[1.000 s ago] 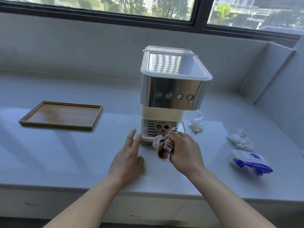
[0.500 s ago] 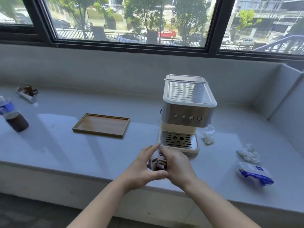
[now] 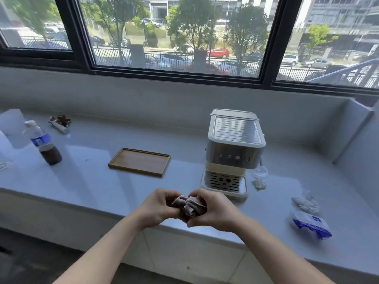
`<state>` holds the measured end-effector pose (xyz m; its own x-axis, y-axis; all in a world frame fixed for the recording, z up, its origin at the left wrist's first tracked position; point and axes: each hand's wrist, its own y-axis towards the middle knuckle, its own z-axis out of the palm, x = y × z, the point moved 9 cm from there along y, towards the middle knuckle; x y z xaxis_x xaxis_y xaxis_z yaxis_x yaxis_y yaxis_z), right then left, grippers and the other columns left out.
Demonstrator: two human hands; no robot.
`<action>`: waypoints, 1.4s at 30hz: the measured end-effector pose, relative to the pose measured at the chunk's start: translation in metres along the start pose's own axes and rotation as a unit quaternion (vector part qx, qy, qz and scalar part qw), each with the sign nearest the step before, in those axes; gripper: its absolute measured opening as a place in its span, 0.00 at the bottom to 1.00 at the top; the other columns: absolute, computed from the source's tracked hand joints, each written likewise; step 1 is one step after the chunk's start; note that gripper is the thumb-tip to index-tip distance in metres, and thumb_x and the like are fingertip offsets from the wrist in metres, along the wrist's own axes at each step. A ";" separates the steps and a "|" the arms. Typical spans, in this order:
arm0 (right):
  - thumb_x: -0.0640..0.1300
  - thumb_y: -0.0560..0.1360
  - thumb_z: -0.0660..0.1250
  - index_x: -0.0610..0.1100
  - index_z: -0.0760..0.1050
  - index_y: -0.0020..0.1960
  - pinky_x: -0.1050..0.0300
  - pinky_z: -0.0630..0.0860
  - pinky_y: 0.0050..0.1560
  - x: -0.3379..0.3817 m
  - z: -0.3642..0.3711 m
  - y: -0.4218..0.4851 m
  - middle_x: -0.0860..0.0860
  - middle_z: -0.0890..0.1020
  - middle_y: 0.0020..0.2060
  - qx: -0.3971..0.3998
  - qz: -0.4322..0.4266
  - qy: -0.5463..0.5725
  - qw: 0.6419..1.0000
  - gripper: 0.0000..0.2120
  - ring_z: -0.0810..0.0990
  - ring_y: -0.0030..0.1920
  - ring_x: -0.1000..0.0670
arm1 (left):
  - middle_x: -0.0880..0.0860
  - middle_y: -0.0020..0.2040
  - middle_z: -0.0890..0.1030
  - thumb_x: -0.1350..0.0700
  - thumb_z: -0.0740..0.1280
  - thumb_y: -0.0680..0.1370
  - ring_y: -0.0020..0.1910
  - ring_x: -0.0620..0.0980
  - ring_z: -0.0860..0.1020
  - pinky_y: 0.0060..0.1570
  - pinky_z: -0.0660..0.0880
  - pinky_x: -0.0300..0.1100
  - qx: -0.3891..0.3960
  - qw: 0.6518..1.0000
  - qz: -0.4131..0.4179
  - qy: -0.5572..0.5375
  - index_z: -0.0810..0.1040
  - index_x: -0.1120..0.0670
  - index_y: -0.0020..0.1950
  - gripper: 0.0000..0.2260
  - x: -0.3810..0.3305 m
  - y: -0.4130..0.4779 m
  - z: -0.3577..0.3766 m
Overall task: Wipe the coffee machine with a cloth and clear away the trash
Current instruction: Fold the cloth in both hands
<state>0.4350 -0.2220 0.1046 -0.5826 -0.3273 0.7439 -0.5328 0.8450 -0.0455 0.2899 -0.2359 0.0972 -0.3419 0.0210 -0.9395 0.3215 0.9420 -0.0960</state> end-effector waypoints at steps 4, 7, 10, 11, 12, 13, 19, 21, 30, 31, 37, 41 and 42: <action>0.63 0.70 0.71 0.53 0.77 0.54 0.60 0.76 0.45 0.018 0.018 0.007 0.58 0.82 0.40 0.051 0.006 0.079 0.996 0.19 0.79 0.41 0.58 | 0.58 0.43 0.85 0.59 0.75 0.67 0.43 0.51 0.83 0.50 0.79 0.54 -0.047 0.997 -0.004 0.058 0.84 0.51 0.49 0.11 0.000 -0.008 -0.021; 0.57 0.77 0.64 0.45 0.77 0.50 0.53 0.74 0.43 0.025 0.033 0.024 0.54 0.77 0.36 0.071 0.025 0.111 0.991 0.15 0.75 0.36 0.54 | 0.57 0.42 0.85 0.59 0.75 0.67 0.43 0.49 0.83 0.48 0.79 0.50 -0.050 0.997 -0.011 0.063 0.83 0.51 0.48 0.11 0.008 -0.014 -0.040; 0.53 0.70 0.74 0.48 0.81 0.53 0.58 0.78 0.41 0.028 0.042 0.049 0.55 0.82 0.35 0.060 0.051 0.116 0.990 0.15 0.79 0.35 0.56 | 0.50 0.38 0.84 0.61 0.76 0.67 0.40 0.44 0.82 0.43 0.78 0.39 -0.039 0.997 -0.025 0.056 0.83 0.52 0.48 0.12 0.020 -0.014 -0.061; 0.53 0.67 0.77 0.50 0.81 0.54 0.58 0.77 0.39 0.028 0.045 0.059 0.55 0.82 0.34 0.053 0.060 0.118 0.990 0.17 0.79 0.34 0.57 | 0.50 0.38 0.84 0.62 0.76 0.67 0.40 0.44 0.82 0.43 0.78 0.38 -0.039 0.997 -0.030 0.051 0.83 0.52 0.49 0.12 0.025 -0.013 -0.070; 0.52 0.65 0.78 0.50 0.82 0.53 0.58 0.77 0.37 0.029 0.049 0.068 0.55 0.82 0.33 0.051 0.068 0.118 0.989 0.18 0.79 0.32 0.56 | 0.50 0.38 0.84 0.62 0.76 0.67 0.40 0.45 0.82 0.43 0.78 0.38 -0.039 0.998 -0.035 0.046 0.83 0.53 0.49 0.12 0.030 -0.012 -0.079; 0.50 0.64 0.78 0.50 0.82 0.53 0.58 0.77 0.36 0.031 0.056 0.080 0.55 0.82 0.33 0.051 0.073 0.120 0.989 0.19 0.78 0.32 0.56 | 0.50 0.38 0.84 0.63 0.75 0.67 0.40 0.44 0.82 0.43 0.77 0.38 -0.039 0.998 -0.037 0.043 0.83 0.53 0.49 0.12 0.037 -0.009 -0.091; 0.46 0.59 0.74 0.52 0.80 0.50 0.47 0.83 0.41 0.046 0.080 0.145 0.54 0.84 0.35 -0.021 0.078 0.055 0.995 0.19 0.82 0.35 0.56 | 0.44 0.41 0.84 0.65 0.69 0.67 0.39 0.40 0.80 0.40 0.76 0.37 -0.039 0.996 -0.044 0.063 0.81 0.48 0.53 0.18 0.073 0.014 -0.145; 0.44 0.59 0.73 0.52 0.79 0.49 0.47 0.83 0.41 0.052 0.085 0.166 0.52 0.85 0.36 -0.048 0.074 0.042 0.995 0.19 0.84 0.37 0.55 | 0.44 0.45 0.85 0.62 0.71 0.66 0.44 0.40 0.83 0.42 0.77 0.36 -0.030 0.997 -0.044 0.054 0.81 0.46 0.57 0.21 0.083 0.023 -0.162; 0.37 0.59 0.75 0.48 0.77 0.46 0.53 0.83 0.42 0.058 0.121 0.226 0.50 0.84 0.38 -0.039 0.076 0.066 0.994 0.18 0.84 0.37 0.52 | 0.39 0.48 0.82 0.56 0.77 0.69 0.50 0.37 0.80 0.49 0.76 0.31 -0.024 0.994 -0.001 0.109 0.79 0.35 0.53 0.20 0.123 0.050 -0.218; 0.37 0.59 0.76 0.49 0.77 0.46 0.56 0.82 0.41 0.058 0.125 0.231 0.50 0.83 0.41 -0.038 0.075 0.048 0.995 0.18 0.83 0.37 0.53 | 0.38 0.47 0.81 0.56 0.77 0.68 0.49 0.37 0.80 0.49 0.76 0.32 -0.024 0.993 0.002 0.115 0.79 0.35 0.52 0.19 0.128 0.053 -0.221; 0.44 0.62 0.77 0.50 0.76 0.53 0.64 0.73 0.46 0.042 0.152 0.253 0.53 0.75 0.49 -0.037 0.094 -0.059 0.993 0.21 0.75 0.48 0.53 | 0.51 0.48 0.79 0.53 0.74 0.67 0.47 0.48 0.78 0.49 0.76 0.46 -0.004 0.974 0.001 0.226 0.81 0.50 0.55 0.17 0.155 0.069 -0.223; 0.47 0.65 0.75 0.52 0.74 0.60 0.59 0.72 0.50 0.027 0.171 0.253 0.52 0.74 0.51 -0.029 0.115 -0.095 0.988 0.25 0.74 0.53 0.50 | 0.50 0.50 0.77 0.53 0.73 0.68 0.47 0.47 0.77 0.48 0.73 0.39 0.009 0.968 -0.005 0.252 0.79 0.48 0.60 0.20 0.177 0.070 -0.210; 0.47 0.65 0.74 0.52 0.73 0.61 0.58 0.72 0.51 0.023 0.175 0.253 0.52 0.74 0.51 -0.027 0.123 -0.101 0.987 0.25 0.74 0.54 0.50 | 0.50 0.50 0.76 0.52 0.73 0.68 0.48 0.48 0.78 0.48 0.73 0.39 0.011 0.967 -0.007 0.256 0.78 0.48 0.60 0.21 0.182 0.070 -0.208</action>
<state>0.1795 -0.0902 -0.0061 -0.8034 -0.1829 0.5666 -0.3301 0.9288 -0.1682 0.0669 -0.0964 -0.0122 -0.7368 0.1771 -0.6525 0.3313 0.9359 -0.1200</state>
